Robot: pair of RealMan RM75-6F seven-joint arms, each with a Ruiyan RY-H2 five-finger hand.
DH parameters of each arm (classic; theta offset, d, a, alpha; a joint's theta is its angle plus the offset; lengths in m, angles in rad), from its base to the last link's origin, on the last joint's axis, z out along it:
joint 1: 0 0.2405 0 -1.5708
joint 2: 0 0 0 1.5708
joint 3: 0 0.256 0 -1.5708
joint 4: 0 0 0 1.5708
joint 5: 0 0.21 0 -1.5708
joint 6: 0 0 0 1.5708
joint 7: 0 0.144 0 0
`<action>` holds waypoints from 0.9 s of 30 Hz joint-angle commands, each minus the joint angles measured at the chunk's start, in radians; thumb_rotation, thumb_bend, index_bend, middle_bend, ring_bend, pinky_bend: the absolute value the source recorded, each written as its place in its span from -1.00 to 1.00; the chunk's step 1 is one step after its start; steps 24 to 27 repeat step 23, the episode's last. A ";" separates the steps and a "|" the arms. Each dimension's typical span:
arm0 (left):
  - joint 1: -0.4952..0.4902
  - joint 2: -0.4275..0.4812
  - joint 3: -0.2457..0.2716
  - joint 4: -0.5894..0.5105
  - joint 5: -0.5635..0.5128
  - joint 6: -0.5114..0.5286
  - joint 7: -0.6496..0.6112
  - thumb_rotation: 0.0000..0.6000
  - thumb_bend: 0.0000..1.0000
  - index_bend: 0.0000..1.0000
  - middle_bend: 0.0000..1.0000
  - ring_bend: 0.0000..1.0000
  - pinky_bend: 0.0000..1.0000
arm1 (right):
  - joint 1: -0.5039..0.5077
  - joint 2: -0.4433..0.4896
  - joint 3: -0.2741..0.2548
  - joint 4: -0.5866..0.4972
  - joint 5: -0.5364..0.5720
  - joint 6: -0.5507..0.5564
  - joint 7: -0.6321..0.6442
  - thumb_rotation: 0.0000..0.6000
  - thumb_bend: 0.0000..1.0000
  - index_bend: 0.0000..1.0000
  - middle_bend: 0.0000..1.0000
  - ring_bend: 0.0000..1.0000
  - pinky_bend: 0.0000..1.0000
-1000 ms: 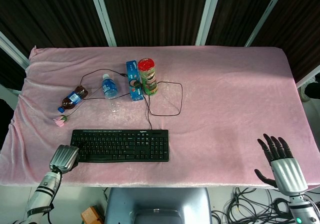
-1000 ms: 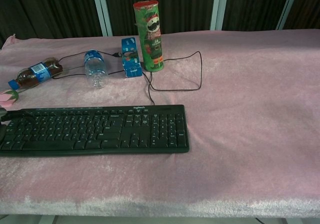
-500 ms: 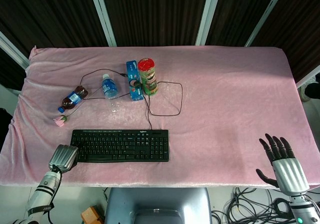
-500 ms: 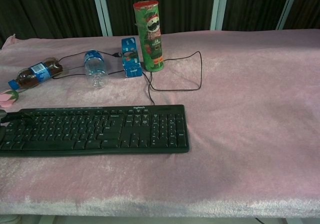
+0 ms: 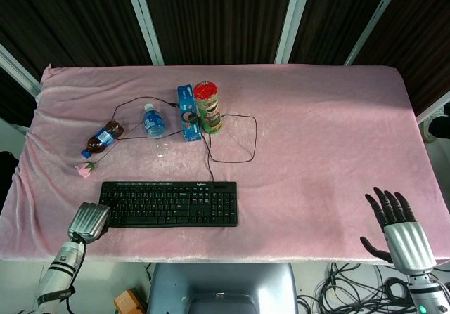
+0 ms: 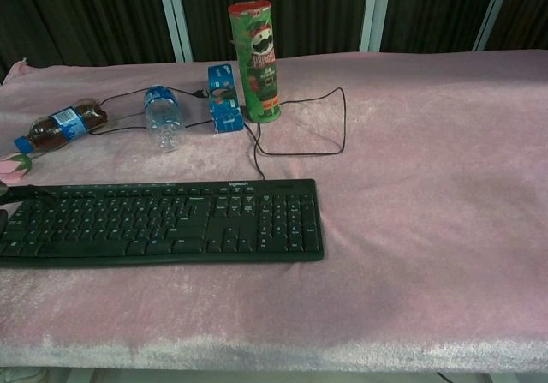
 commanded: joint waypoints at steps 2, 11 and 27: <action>0.082 0.093 0.024 -0.094 0.171 0.197 -0.067 1.00 0.70 -0.70 1.00 1.00 1.00 | -0.001 0.002 0.000 0.001 -0.001 0.002 0.004 1.00 -0.28 -1.00 -1.00 -1.00 -1.00; 0.349 0.078 0.180 0.168 0.621 0.715 -0.493 1.00 0.11 -1.00 -1.00 -1.00 -0.91 | -0.007 -0.004 -0.004 0.002 -0.013 0.014 -0.006 1.00 -0.28 -1.00 -1.00 -1.00 -1.00; 0.395 0.048 0.158 0.270 0.648 0.740 -0.515 1.00 -0.09 -1.00 -1.00 -1.00 -1.00 | -0.009 -0.006 -0.018 0.007 -0.045 0.021 -0.006 1.00 -0.28 -1.00 -1.00 -1.00 -1.00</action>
